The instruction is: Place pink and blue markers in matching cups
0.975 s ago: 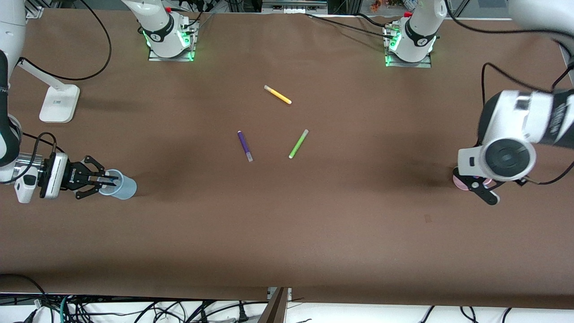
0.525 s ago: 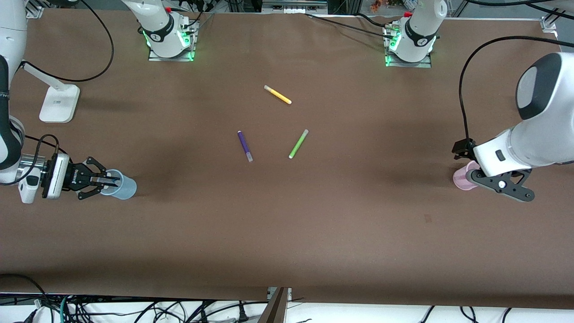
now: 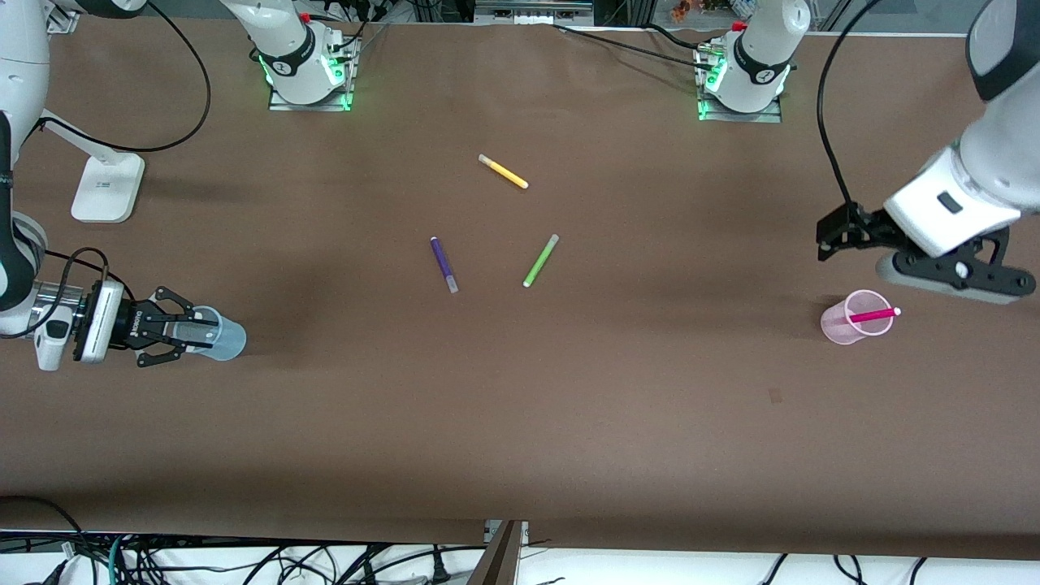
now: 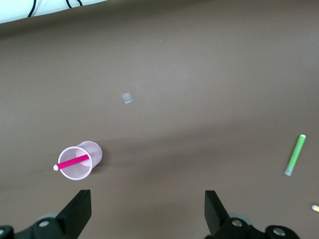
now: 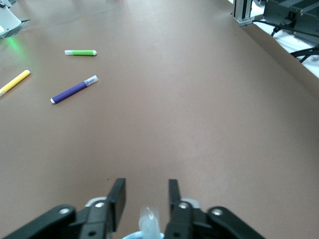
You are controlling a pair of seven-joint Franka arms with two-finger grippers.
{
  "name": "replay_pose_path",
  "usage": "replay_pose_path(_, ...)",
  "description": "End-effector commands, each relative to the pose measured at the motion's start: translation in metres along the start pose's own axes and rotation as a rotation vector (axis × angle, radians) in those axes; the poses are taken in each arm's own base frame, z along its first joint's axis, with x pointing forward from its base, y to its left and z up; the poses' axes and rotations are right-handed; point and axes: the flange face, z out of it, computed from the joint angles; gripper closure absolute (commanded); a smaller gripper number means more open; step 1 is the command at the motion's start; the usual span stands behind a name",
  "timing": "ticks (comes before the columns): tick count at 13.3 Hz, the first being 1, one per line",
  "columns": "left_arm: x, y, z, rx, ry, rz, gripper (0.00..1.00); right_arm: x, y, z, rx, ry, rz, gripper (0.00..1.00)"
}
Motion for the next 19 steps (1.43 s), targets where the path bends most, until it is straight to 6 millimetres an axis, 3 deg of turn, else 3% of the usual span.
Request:
replay_pose_path(1, -0.042, -0.001, 0.0, -0.03, 0.013, -0.021, 0.0, 0.021, 0.004, -0.02, 0.01, 0.008, -0.003, 0.0)
replay_pose_path(4, -0.071, -0.007, 0.021, -0.015, 0.042, -0.016, 0.0, 0.047, 0.007, -0.037, 0.017, -0.087, 0.131, 0.0)
replay_pose_path(6, -0.073, -0.028, 0.018, -0.057, 0.053, -0.016, 0.0, 0.081, 0.007, -0.048, 0.02, -0.188, 0.263, 0.0)
replay_pose_path(9, -0.075, -0.051, 0.02, -0.061, 0.052, -0.006, 0.0, 0.126, -0.003, -0.048, 0.017, -0.364, 0.457, 0.0)
replay_pose_path(13, -0.075, -0.054, 0.018, -0.094, 0.056, -0.025, 0.0, 0.218, -0.041, -0.047, -0.178, -0.62, 0.77, 0.0)
replay_pose_path(17, -0.074, -0.064, 0.015, -0.097, 0.064, -0.034, 0.0, 0.266, -0.095, -0.043, -0.364, -0.716, 1.135, 0.0)
replay_pose_path(19, -0.075, -0.064, 0.016, -0.086, 0.051, -0.008, 0.0, 0.278, -0.13, -0.042, -0.446, -0.714, 1.308, 0.0)
